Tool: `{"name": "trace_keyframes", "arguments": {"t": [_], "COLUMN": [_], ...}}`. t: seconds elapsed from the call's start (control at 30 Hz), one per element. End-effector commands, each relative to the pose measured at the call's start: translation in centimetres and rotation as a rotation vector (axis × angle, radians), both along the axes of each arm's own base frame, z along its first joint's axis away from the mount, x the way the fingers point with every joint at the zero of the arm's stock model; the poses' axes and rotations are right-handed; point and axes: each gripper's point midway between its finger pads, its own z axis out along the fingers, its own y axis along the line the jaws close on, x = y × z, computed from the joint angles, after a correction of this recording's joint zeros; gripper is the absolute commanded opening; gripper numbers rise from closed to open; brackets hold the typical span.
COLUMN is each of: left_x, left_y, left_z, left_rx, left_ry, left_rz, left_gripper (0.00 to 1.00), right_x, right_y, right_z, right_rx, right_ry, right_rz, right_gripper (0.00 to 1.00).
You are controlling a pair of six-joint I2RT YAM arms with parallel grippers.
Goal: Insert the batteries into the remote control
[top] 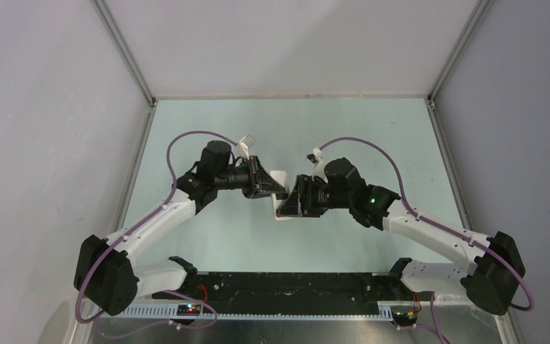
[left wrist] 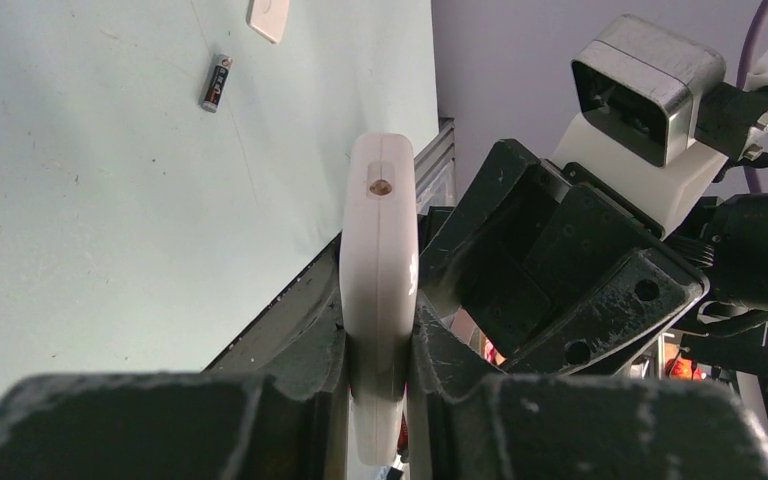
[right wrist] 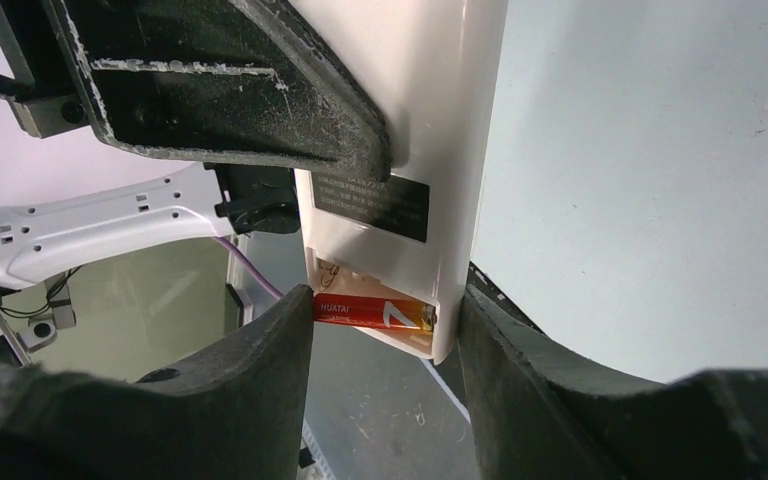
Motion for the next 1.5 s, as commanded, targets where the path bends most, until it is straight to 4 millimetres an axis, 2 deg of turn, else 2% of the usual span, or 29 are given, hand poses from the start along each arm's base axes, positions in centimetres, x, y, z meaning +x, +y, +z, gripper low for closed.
{"name": "trace_keyframes", "arguments": {"t": [0.0,0.33,0.47,0.63,0.73,0.8,0.9,1.13,1.37,1.47], "left_x": [0.3,0.0,-0.2,-0.9,-1.5,-1.7,-1.7,-2.2,-2.7,-2.9], "left_y": [-0.5,-0.7,-0.9,-1.2,-1.5,-1.7,-1.7,-1.7,-1.7,-1.7], "left_z": [1.4,2.7,3.9,5.0,6.3,7.0,7.8,9.2,10.6,11.2], "left_rx": [-0.026,-0.053,-0.077,-0.114,-0.164,-0.188,-0.204,-0.233,-0.262,-0.276], "left_ry": [-0.036,-0.043,-0.053,-0.028,-0.026,-0.018,-0.026,-0.041,-0.058,-0.063], "left_rz": [-0.01,-0.023,-0.036,-0.077,-0.118,-0.131,-0.13,-0.129,-0.137,-0.143], "left_gripper": [0.0,0.0,0.0,0.0,0.0,0.0,0.0,0.0,0.0,0.0], "right_x": [0.2,0.3,0.1,0.2,0.2,0.3,0.5,1.4,2.3,2.3], "right_y": [0.9,1.2,1.4,1.2,1.2,1.1,1.1,1.1,1.2,0.7], "right_z": [2.2,3.4,4.8,6.7,8.4,8.9,8.8,7.1,6.5,5.2], "right_rx": [0.081,0.119,0.155,0.199,0.249,0.261,0.257,0.206,0.187,0.134], "right_ry": [-0.066,-0.123,-0.177,-0.248,-0.301,-0.315,-0.309,-0.248,-0.236,-0.222], "right_rz": [0.035,0.048,0.058,0.049,0.042,0.035,0.02,-0.035,-0.085,-0.091], "right_gripper": [0.47,0.35,0.3,0.26,0.25,0.24,0.24,0.24,0.25,0.27]}}
